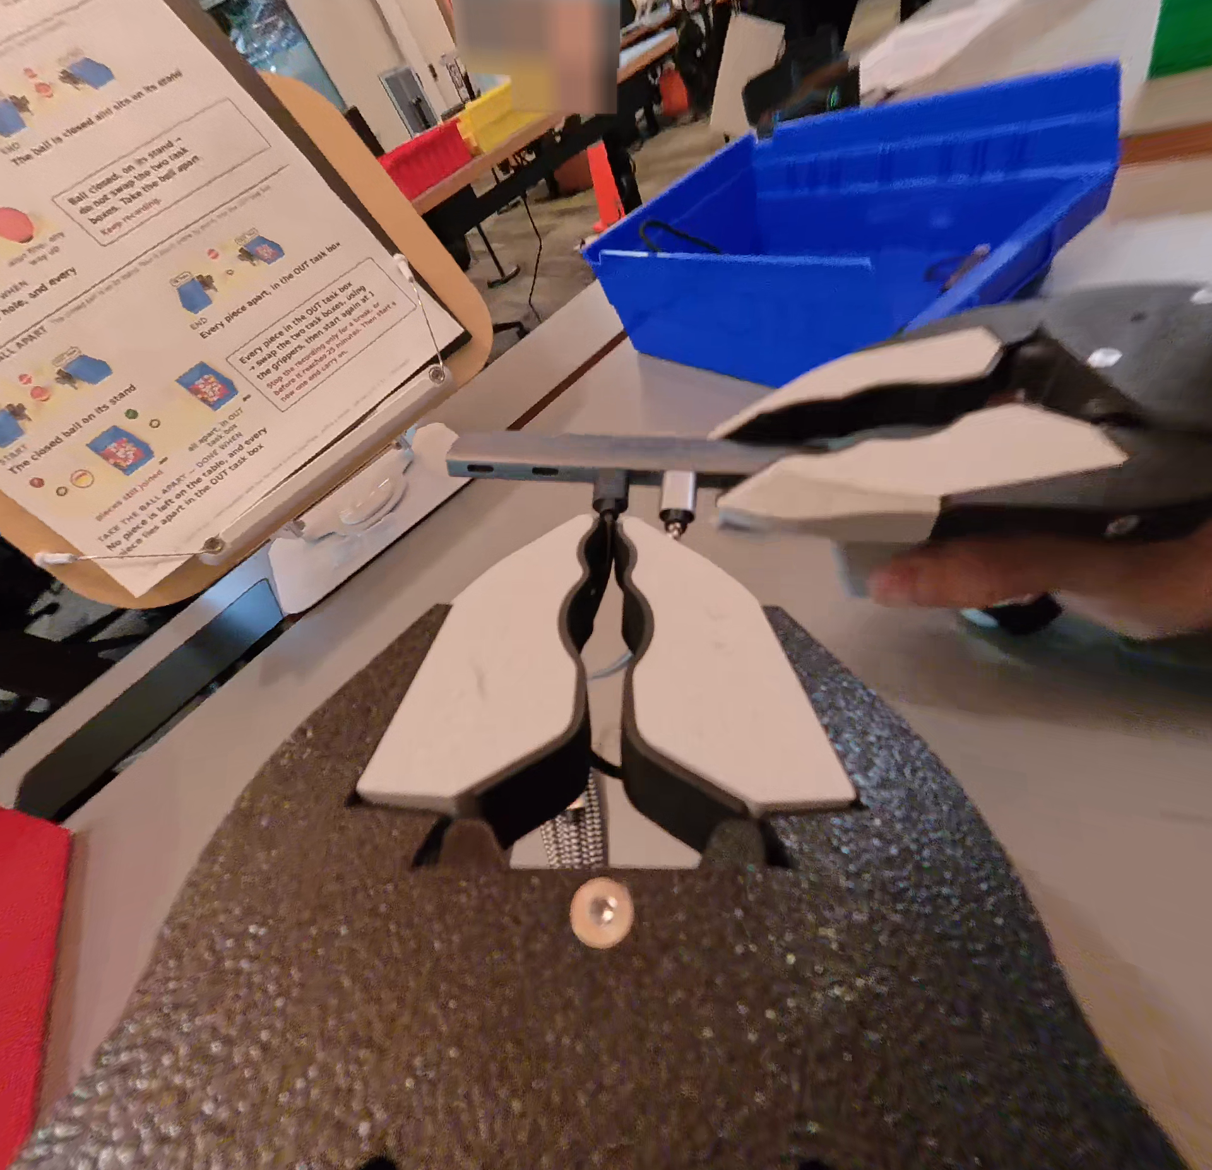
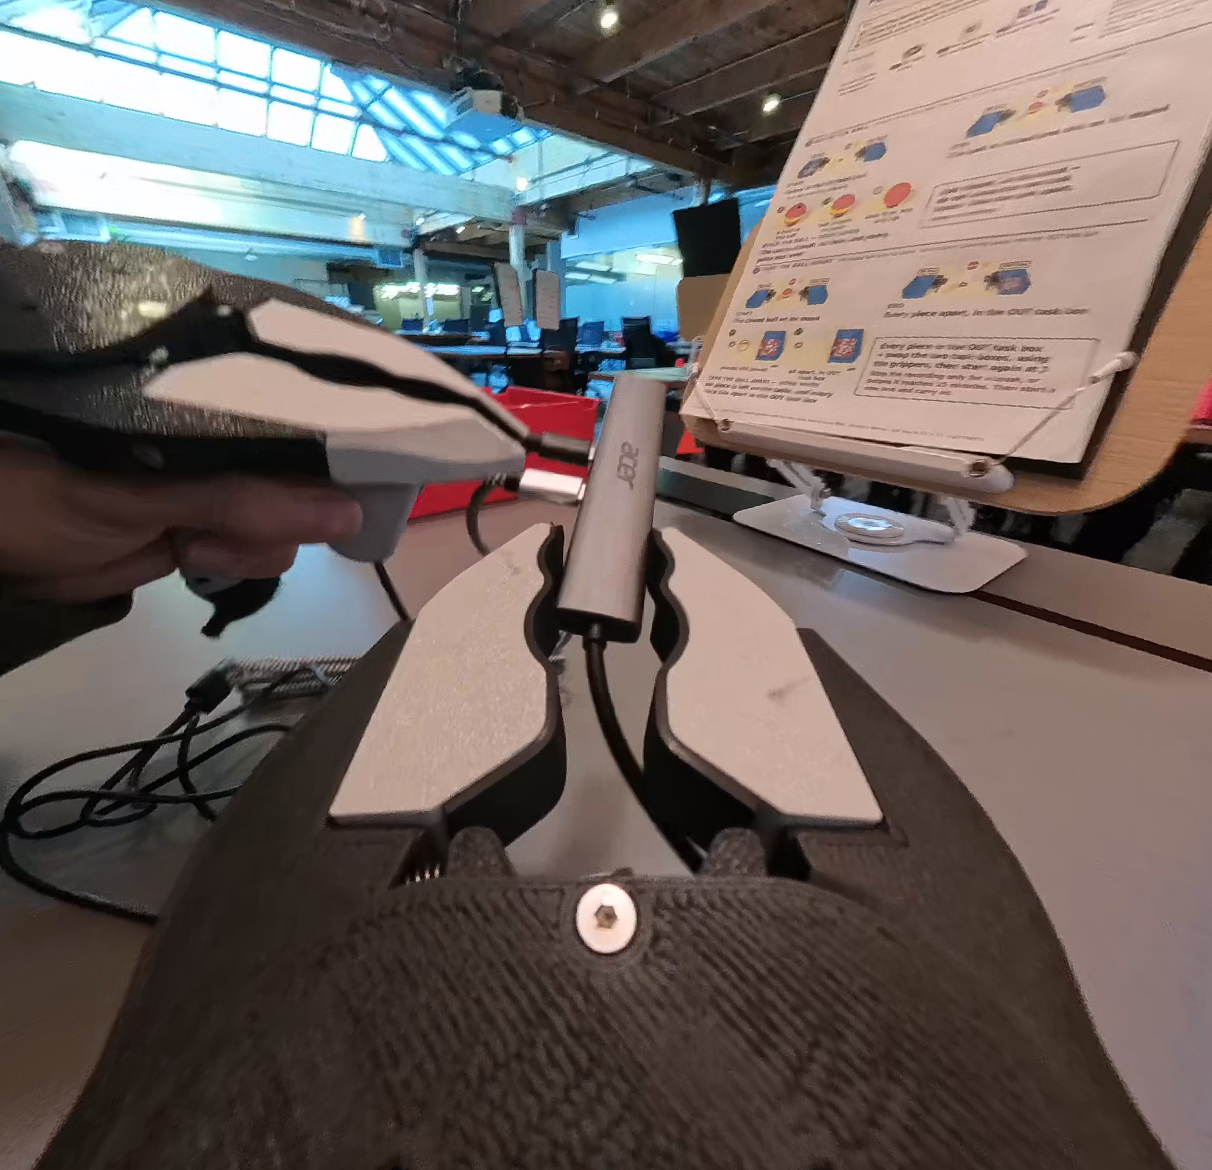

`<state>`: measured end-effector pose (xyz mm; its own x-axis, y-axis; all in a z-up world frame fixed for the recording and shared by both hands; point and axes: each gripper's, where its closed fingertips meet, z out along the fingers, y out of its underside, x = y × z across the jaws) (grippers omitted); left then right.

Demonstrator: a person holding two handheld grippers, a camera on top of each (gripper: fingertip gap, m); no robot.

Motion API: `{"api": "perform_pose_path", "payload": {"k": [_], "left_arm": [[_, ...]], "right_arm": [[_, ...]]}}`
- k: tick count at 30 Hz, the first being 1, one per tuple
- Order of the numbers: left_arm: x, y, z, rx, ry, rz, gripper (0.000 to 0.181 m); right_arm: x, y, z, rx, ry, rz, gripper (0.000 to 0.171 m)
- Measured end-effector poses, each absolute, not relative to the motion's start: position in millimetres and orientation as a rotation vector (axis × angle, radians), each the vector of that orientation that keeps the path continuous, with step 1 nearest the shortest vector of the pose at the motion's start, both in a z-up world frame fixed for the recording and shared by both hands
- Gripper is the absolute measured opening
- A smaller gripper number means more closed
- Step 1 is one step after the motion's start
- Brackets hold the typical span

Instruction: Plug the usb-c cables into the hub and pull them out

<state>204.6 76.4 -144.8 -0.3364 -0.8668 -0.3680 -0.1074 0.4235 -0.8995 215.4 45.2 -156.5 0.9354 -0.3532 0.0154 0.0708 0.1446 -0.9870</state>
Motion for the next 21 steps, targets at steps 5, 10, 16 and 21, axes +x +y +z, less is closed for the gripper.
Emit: {"api": "perform_pose_path", "payload": {"k": [5,10,16,21], "left_arm": [[202.1,73.6,-148.3,-0.823,1.648,-1.147,0.005],[200.8,74.7,-148.4,-0.823,1.629,-1.155,0.009],[201.9,75.2,-151.3,-0.821,1.648,-1.144,0.008],[201.5,76.7,-152.9,-0.819,1.667,-1.161,0.007]], "right_arm": [[213.9,41.7,-152.5,-1.364,0.215,-0.428,0.024],[211.0,41.2,-150.6,-1.347,0.178,-0.471,0.024],[207.8,43.0,-151.6,-1.359,0.129,-0.521,0.024],[207.2,44.0,-152.7,-1.37,0.117,-0.529,0.024]]}}
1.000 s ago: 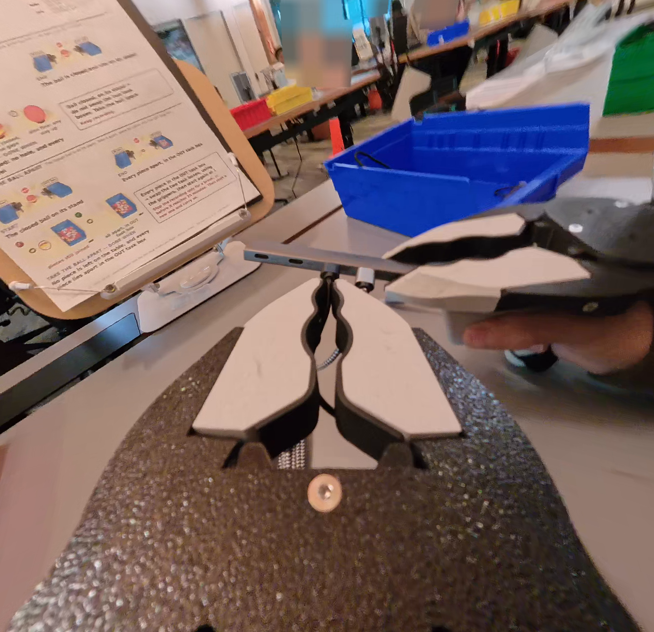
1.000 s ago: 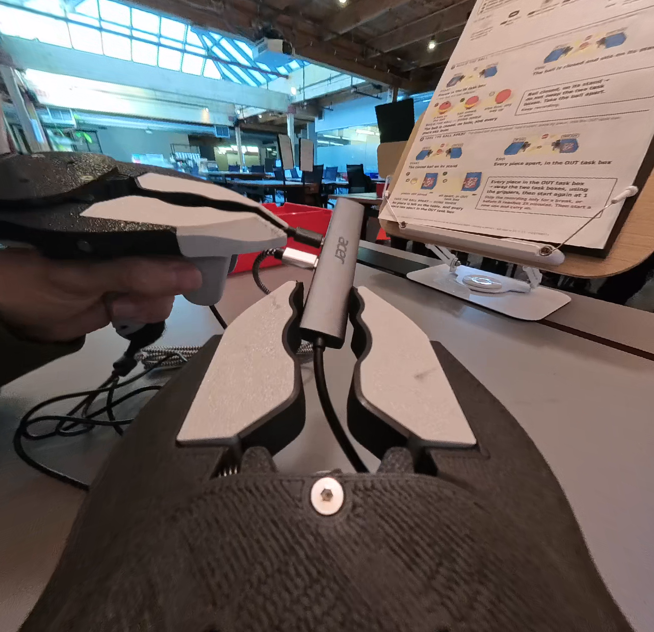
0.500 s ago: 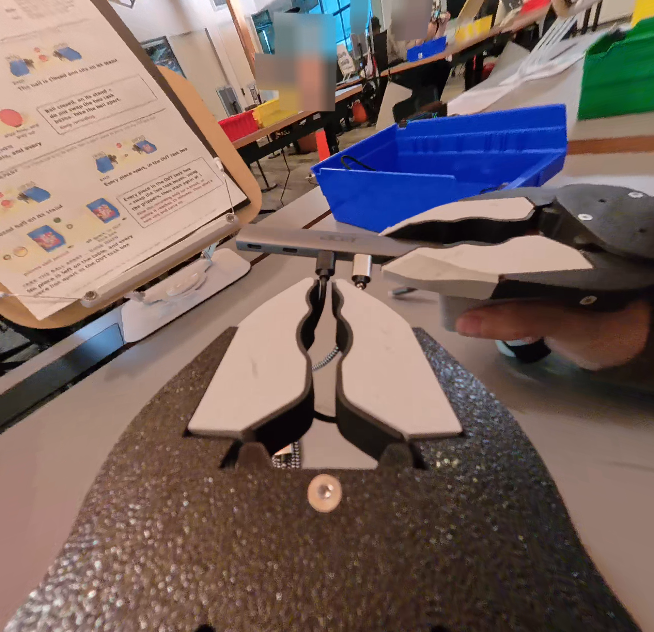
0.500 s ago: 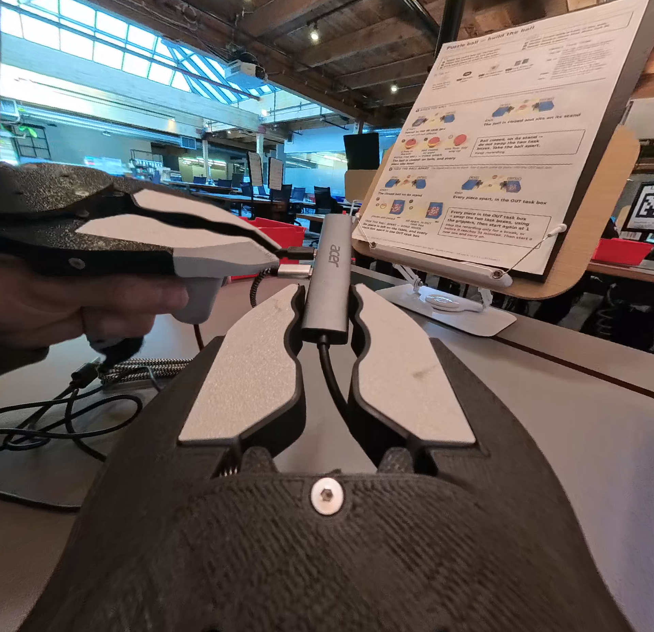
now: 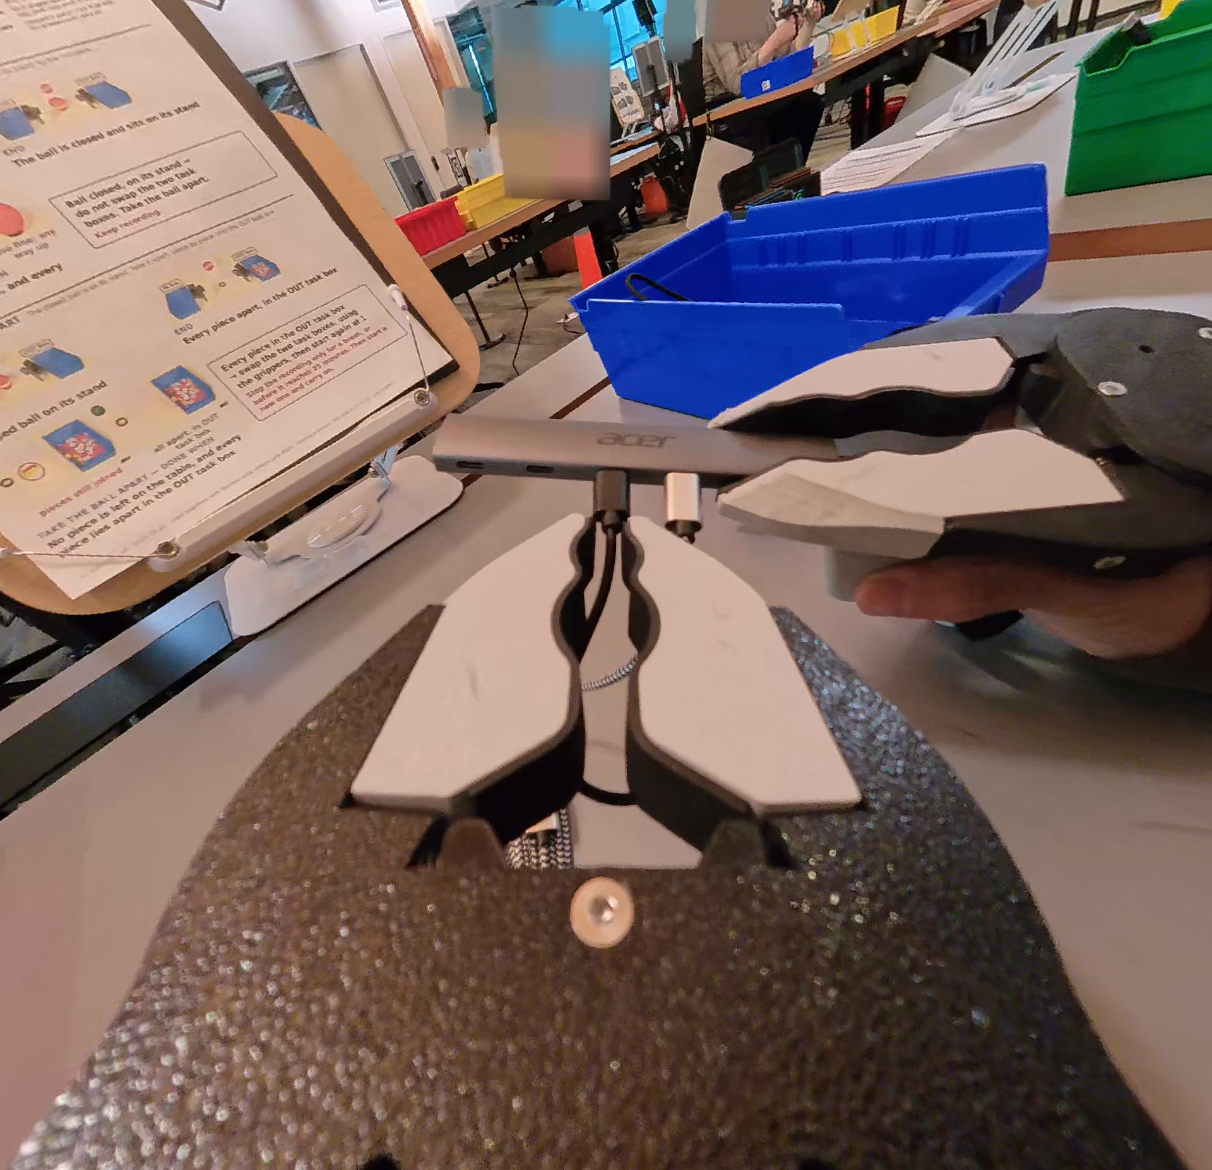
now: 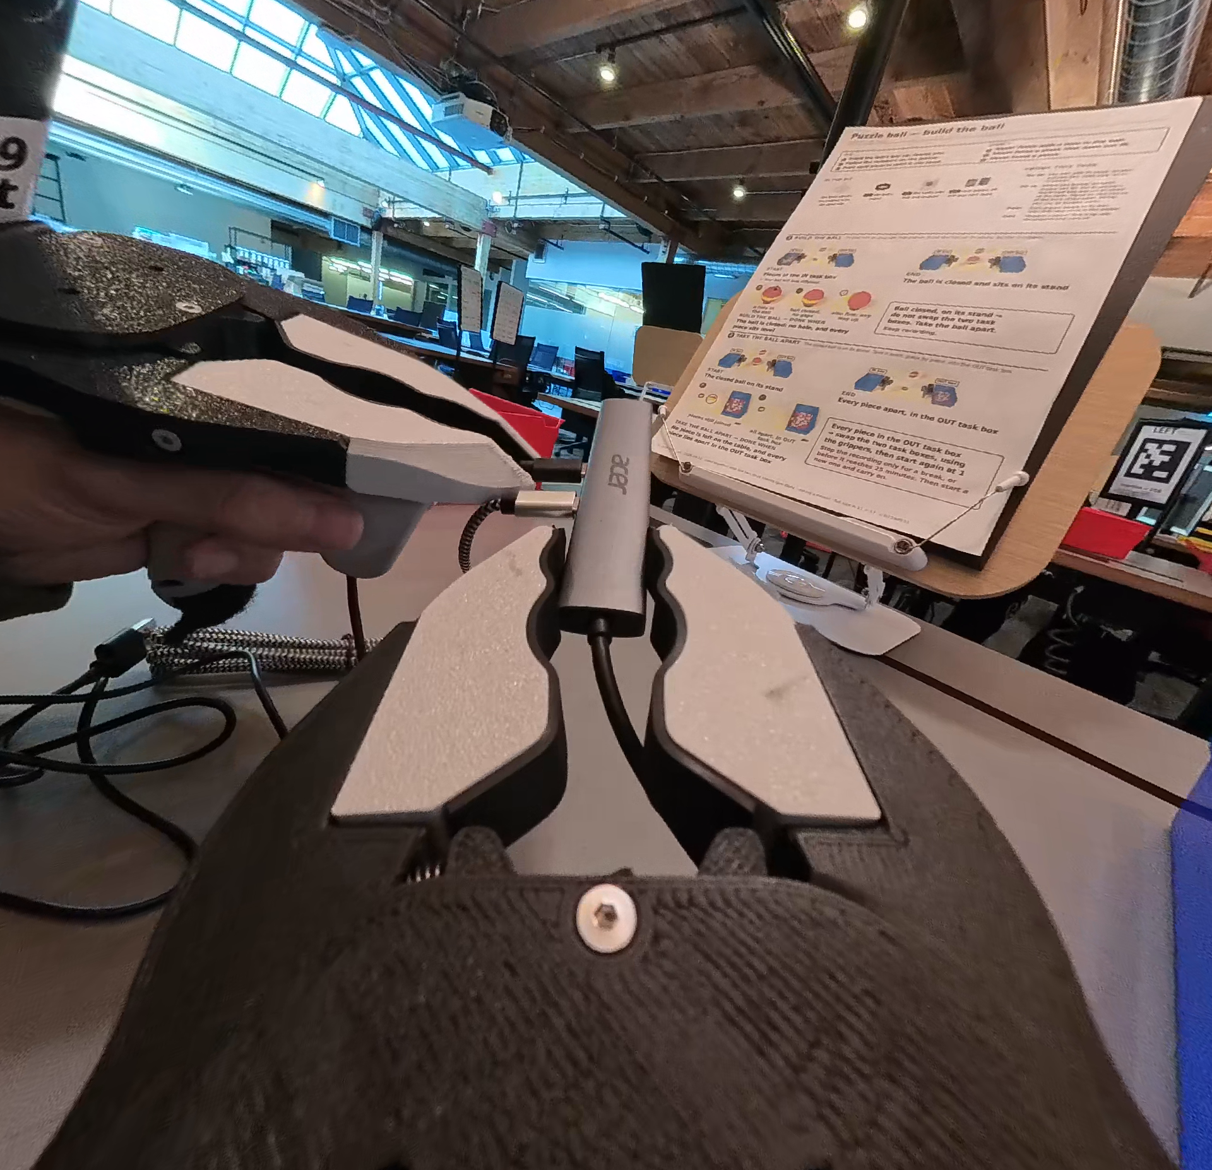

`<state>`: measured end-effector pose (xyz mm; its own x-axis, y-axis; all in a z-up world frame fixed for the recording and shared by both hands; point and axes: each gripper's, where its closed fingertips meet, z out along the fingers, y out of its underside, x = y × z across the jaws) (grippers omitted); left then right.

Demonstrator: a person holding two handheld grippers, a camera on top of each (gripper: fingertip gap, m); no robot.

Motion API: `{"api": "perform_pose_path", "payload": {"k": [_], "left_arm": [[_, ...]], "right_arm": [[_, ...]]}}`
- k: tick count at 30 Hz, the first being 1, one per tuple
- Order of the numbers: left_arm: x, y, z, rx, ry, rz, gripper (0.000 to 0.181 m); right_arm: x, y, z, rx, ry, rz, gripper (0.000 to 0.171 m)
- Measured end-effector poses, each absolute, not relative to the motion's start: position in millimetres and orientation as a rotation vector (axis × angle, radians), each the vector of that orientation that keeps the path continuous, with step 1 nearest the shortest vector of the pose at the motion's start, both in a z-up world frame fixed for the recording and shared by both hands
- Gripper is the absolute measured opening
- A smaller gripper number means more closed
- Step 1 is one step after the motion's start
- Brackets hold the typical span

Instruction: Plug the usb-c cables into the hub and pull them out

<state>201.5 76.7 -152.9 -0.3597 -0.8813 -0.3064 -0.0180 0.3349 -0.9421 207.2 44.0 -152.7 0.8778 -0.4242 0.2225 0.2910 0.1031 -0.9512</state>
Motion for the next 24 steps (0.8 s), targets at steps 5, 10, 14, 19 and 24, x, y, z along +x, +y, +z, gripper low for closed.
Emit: {"api": "perform_pose_path", "payload": {"k": [5,10,14,19,24], "left_arm": [[205.5,80.2,-155.7,-0.832,1.68,-1.101,0.004],[206.2,79.5,-156.1,-0.855,1.673,-1.104,0.004],[204.1,77.6,-154.4,-0.825,1.685,-1.115,0.004],[204.5,77.7,-152.4,-0.811,1.67,-1.121,0.005],[203.0,76.3,-152.4,-0.786,1.648,-1.127,0.005]], "right_arm": [[210.1,45.1,-154.1,-1.385,0.135,-0.519,0.024],[210.4,44.0,-153.6,-1.381,0.139,-0.491,0.024],[210.1,44.5,-153.7,-1.383,0.136,-0.484,0.024],[210.4,44.4,-153.6,-1.382,0.137,-0.48,0.024],[210.1,44.1,-153.2,-1.378,0.136,-0.49,0.024]]}}
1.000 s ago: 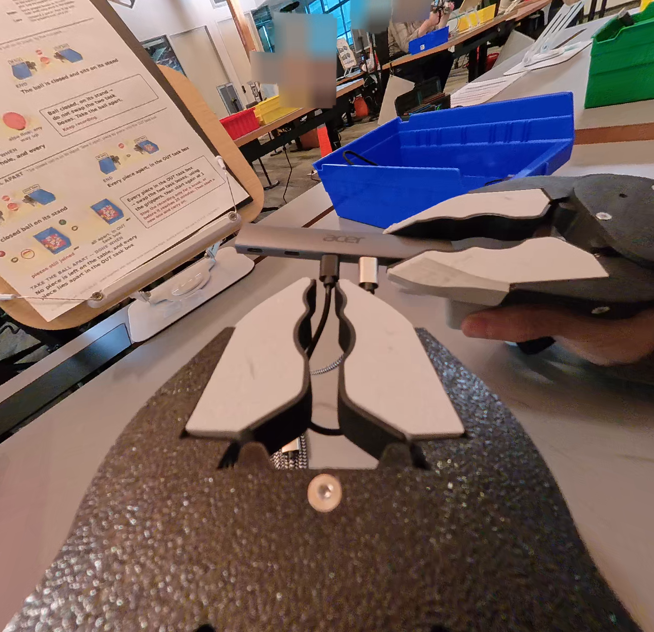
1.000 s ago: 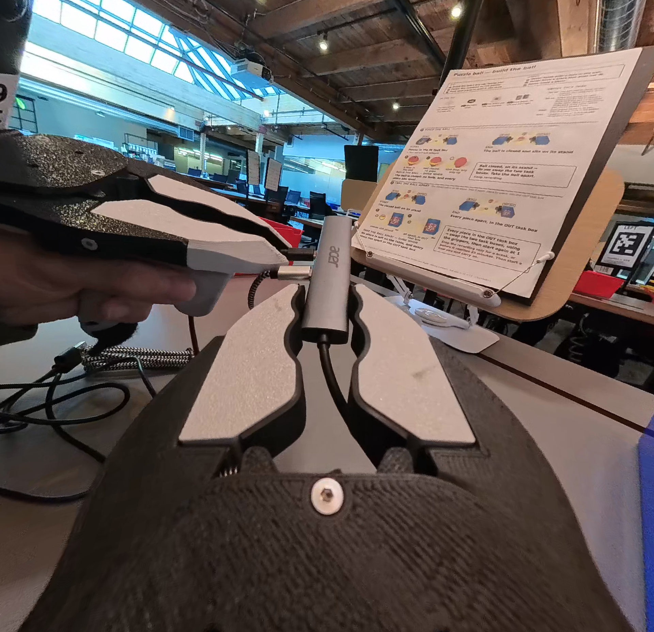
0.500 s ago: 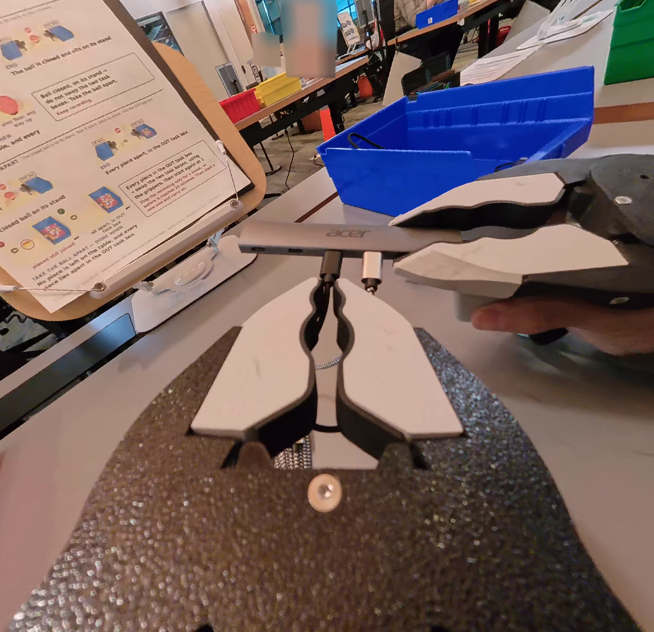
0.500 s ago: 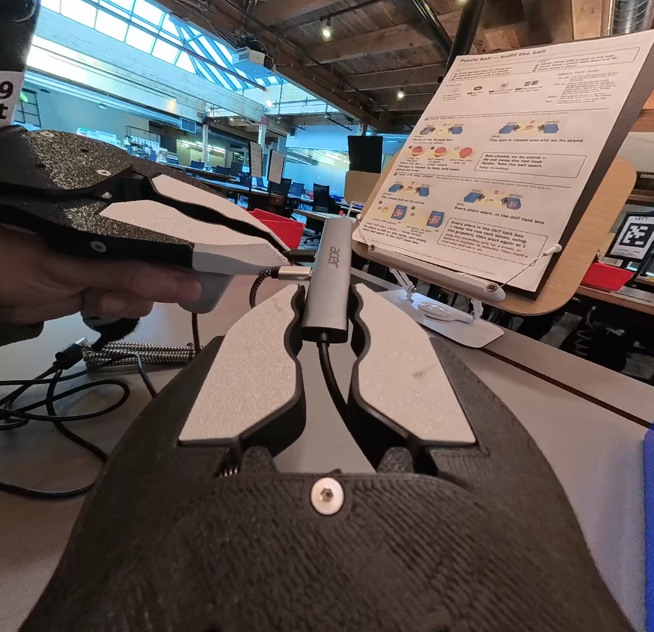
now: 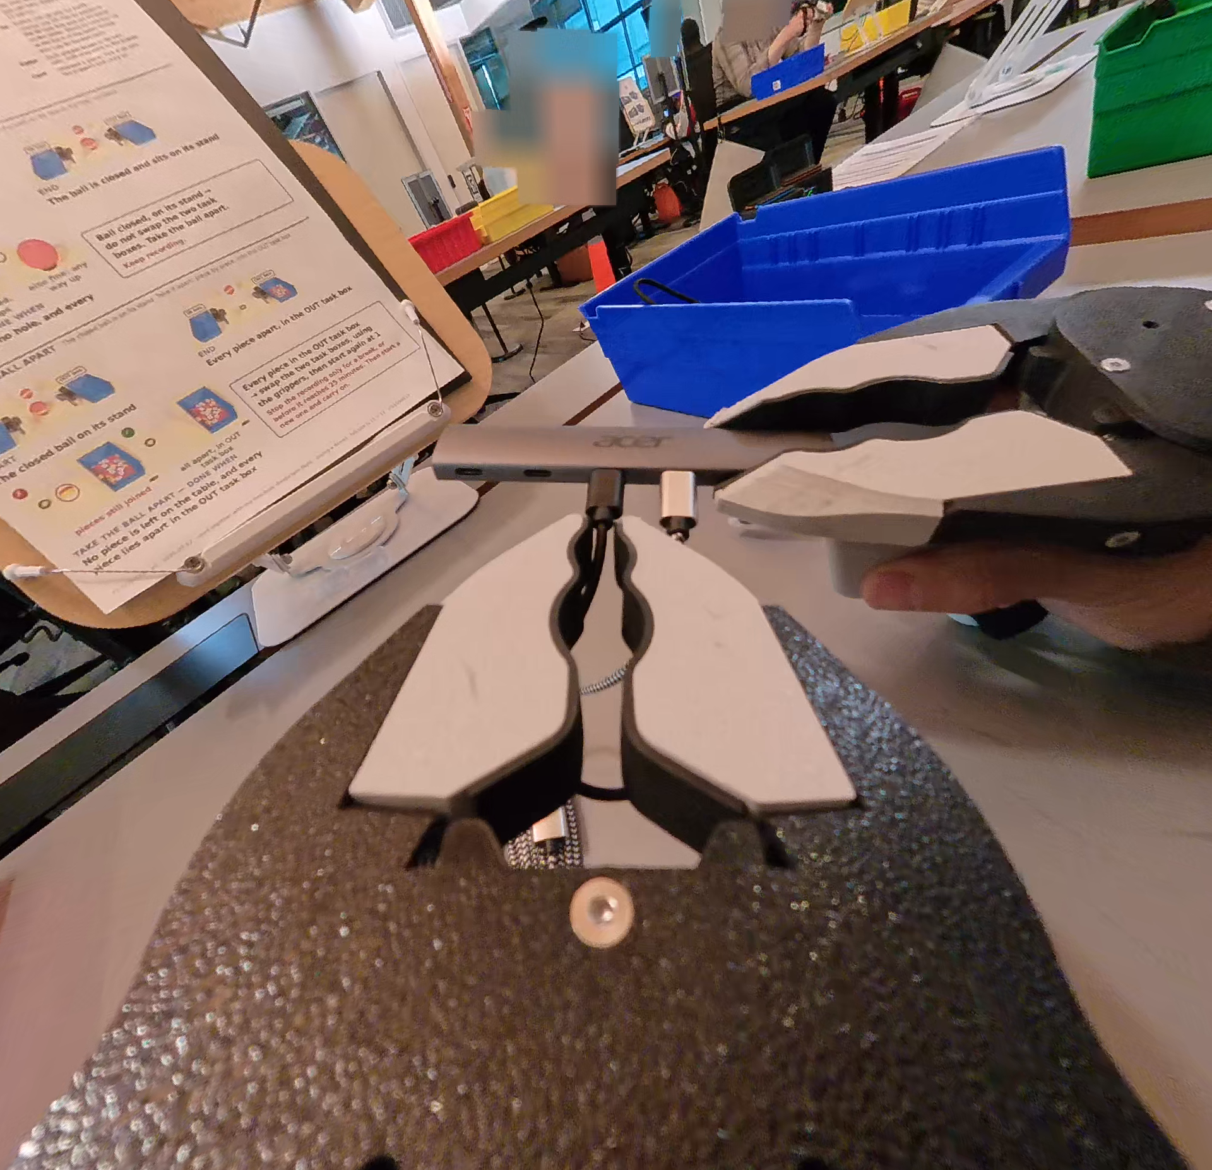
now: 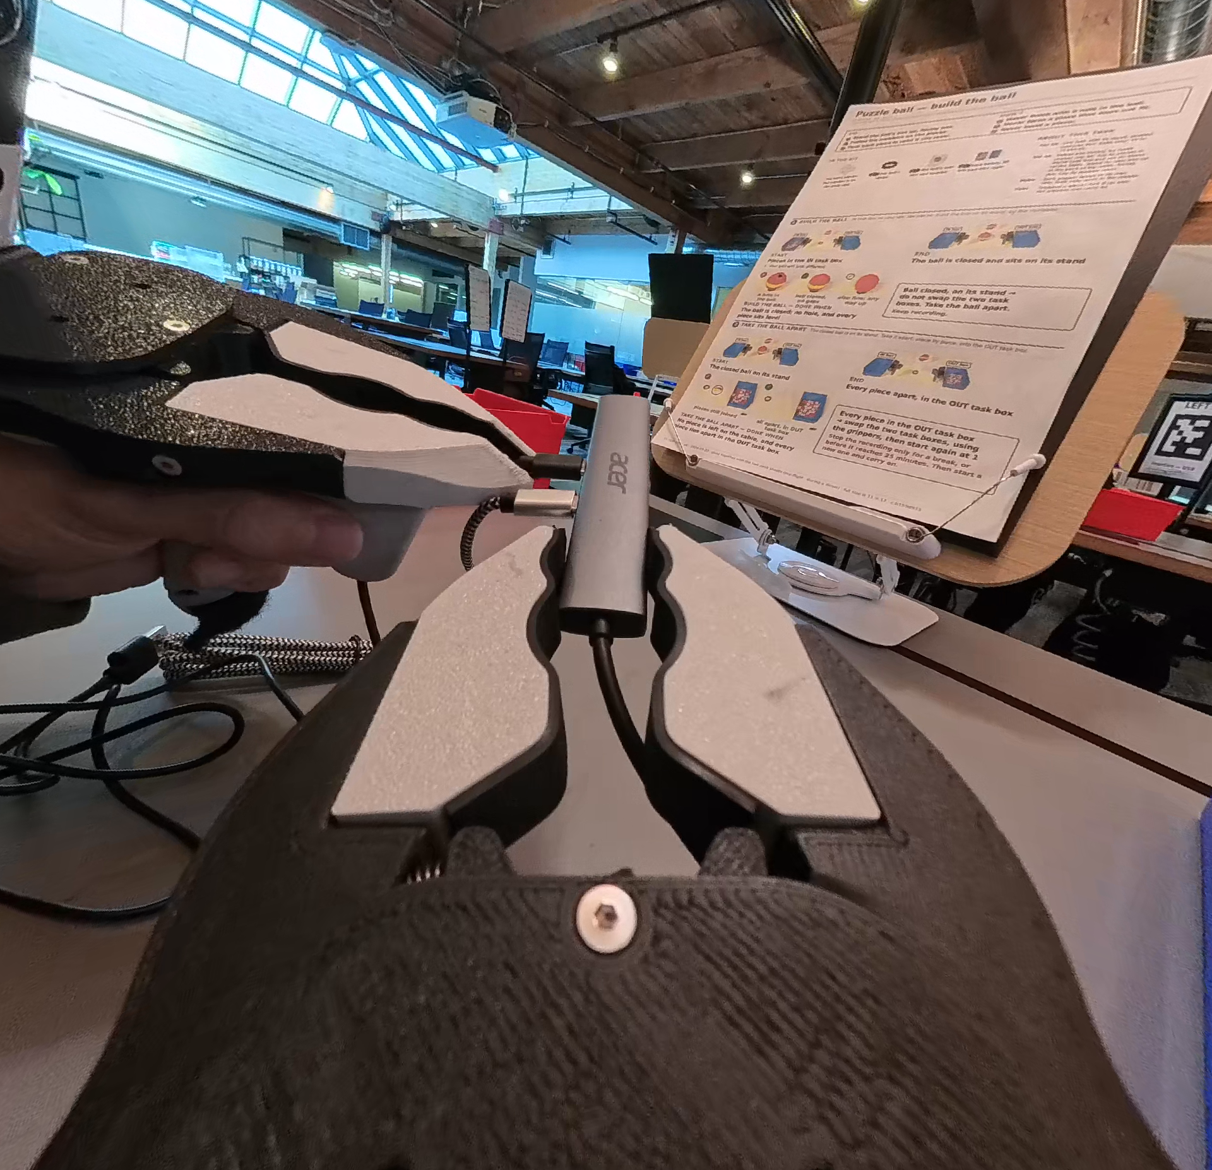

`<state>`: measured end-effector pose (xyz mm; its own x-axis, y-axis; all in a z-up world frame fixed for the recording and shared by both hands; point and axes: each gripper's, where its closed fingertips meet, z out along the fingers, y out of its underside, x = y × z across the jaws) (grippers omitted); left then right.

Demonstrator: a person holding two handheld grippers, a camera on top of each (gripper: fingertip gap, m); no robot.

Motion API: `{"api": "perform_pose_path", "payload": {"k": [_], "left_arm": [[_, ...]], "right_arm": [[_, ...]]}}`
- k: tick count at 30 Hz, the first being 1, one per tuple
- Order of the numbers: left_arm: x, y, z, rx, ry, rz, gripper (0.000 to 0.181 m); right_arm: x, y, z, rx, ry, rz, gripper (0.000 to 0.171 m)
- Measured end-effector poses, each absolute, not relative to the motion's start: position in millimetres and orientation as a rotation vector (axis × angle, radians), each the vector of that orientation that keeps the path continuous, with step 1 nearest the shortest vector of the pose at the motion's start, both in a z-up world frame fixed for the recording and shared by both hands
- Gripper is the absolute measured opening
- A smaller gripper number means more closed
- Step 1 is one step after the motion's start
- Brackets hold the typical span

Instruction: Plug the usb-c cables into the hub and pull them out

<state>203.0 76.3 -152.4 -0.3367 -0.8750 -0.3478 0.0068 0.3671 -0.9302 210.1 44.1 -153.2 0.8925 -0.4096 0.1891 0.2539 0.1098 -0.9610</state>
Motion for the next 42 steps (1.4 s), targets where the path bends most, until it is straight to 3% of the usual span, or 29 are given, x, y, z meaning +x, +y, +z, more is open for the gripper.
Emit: {"api": "perform_pose_path", "payload": {"k": [25,29,33,37,42], "left_arm": [[210.2,78.4,-155.5,-0.87,1.678,-1.218,0.007],[198.1,69.0,-139.4,-0.802,1.632,-1.199,0.0],[194.8,56.9,-153.8,-0.794,1.727,-1.113,0.015],[200.2,57.3,-155.7,-0.818,1.7,-1.084,0.003],[201.8,55.8,-154.7,-0.822,1.69,-1.104,0.003]], "right_arm": [[214.9,44.7,-157.1,-1.414,0.176,-0.42,0.024],[223.6,37.8,-154.1,-1.378,0.244,-0.413,0.024],[224.7,36.8,-153.6,-1.372,0.253,-0.411,0.024],[221.1,38.6,-153.8,-1.379,0.226,-0.441,0.024],[221.8,37.2,-153.0,-1.37,0.232,-0.419,0.024]]}}
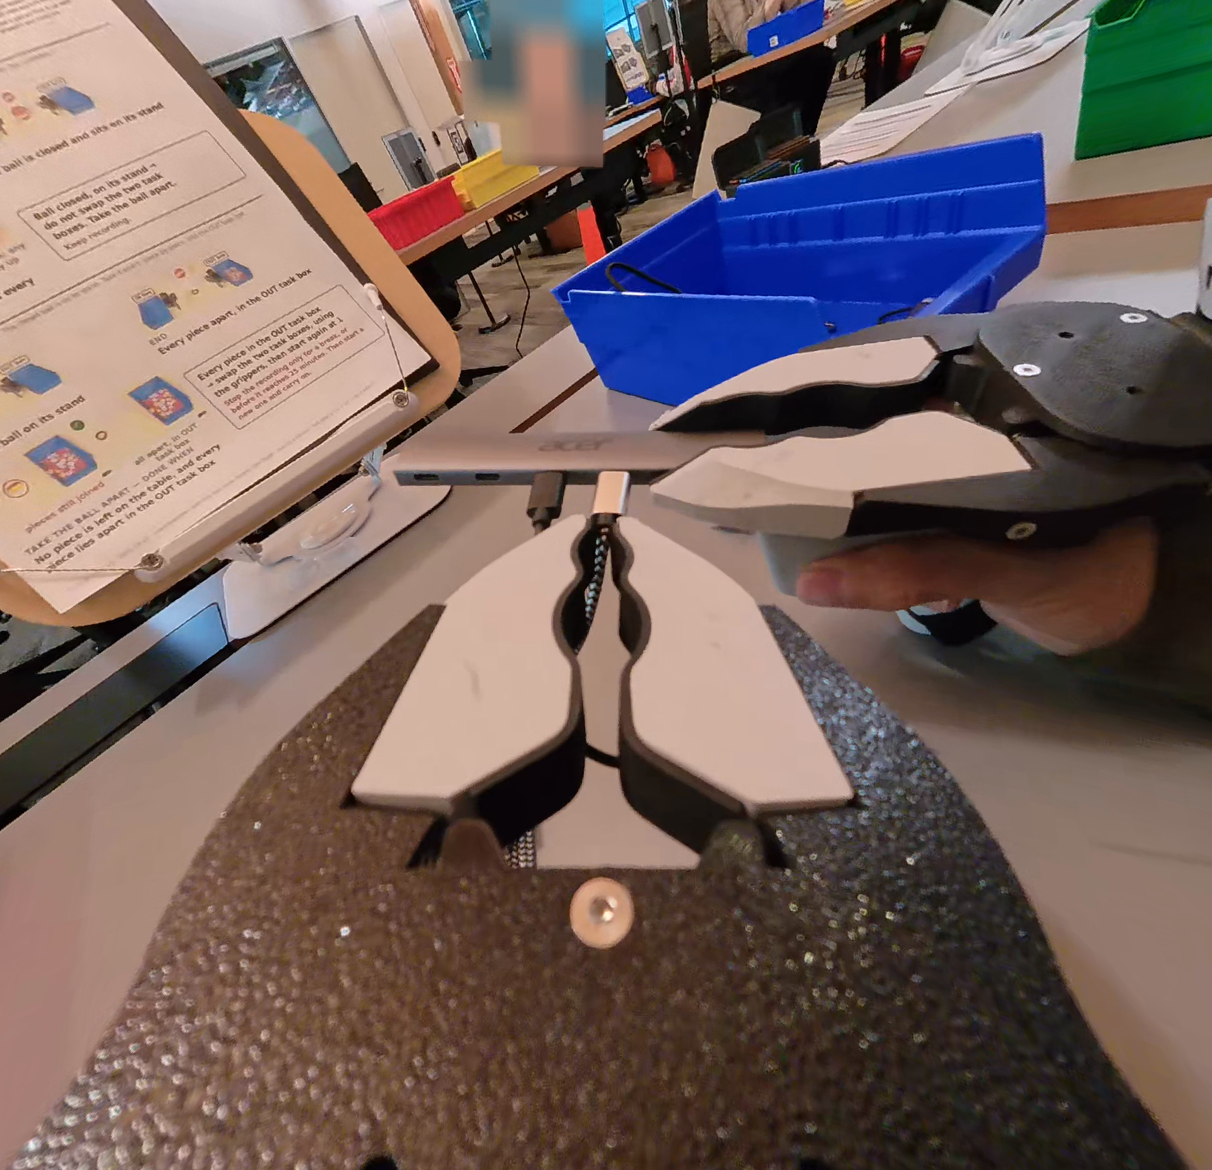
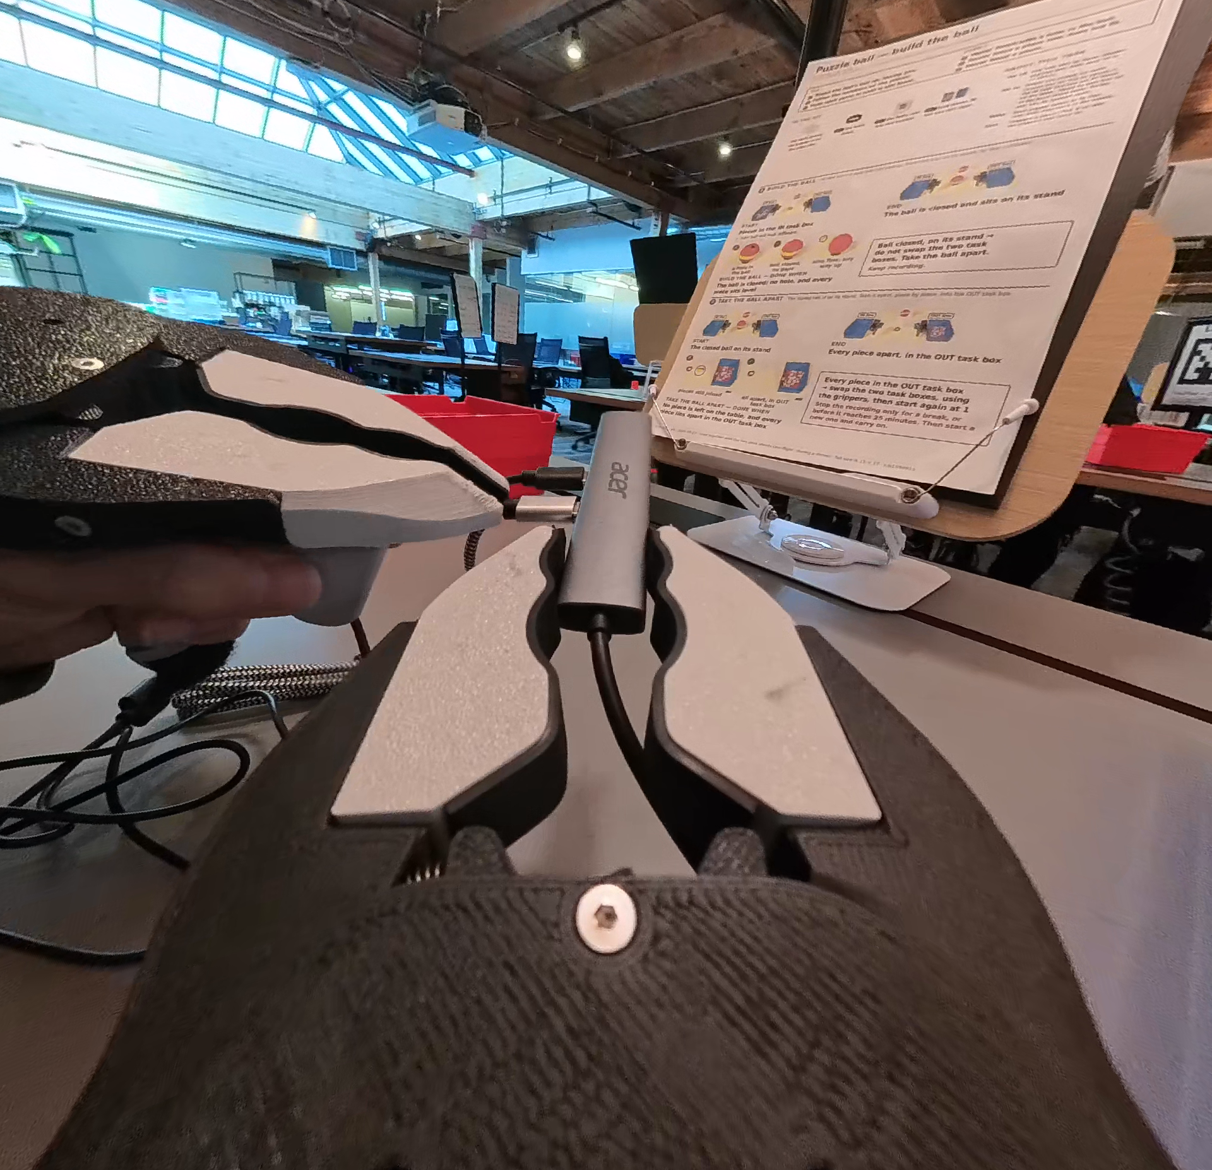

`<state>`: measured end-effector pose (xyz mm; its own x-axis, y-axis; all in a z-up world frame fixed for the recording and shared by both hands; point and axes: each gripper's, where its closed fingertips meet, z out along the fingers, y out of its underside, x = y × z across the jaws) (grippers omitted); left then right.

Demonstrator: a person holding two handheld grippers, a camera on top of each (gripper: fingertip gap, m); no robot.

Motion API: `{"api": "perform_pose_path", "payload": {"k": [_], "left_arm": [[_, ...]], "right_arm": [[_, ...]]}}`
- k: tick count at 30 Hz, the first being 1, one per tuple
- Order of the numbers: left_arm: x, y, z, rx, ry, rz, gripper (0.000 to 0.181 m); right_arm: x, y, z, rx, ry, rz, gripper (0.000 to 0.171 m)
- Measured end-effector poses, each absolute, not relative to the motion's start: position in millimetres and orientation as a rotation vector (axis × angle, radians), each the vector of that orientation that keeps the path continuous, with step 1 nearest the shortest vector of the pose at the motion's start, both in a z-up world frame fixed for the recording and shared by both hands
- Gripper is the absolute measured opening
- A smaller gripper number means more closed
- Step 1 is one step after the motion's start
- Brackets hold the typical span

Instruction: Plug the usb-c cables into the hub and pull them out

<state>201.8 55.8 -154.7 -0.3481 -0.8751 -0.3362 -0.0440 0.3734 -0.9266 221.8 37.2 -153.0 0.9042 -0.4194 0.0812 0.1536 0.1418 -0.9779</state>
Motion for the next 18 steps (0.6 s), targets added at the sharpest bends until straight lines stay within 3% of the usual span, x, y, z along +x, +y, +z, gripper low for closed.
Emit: {"api": "perform_pose_path", "payload": {"k": [10,12,18], "left_arm": [[201.4,55.3,-152.7,-0.892,1.656,-1.226,0.003],[192.0,60.8,-142.0,-0.904,1.612,-1.304,0.013],[166.2,170.4,-119.4,-1.064,1.306,-1.211,0.024]], "right_arm": [[222.7,37.5,-152.9,-1.371,0.235,-0.397,0.024],[222.5,36.7,-152.3,-1.365,0.244,-0.408,0.024],[219.9,28.3,-121.5,-1.366,0.177,-0.449,0.024]]}}
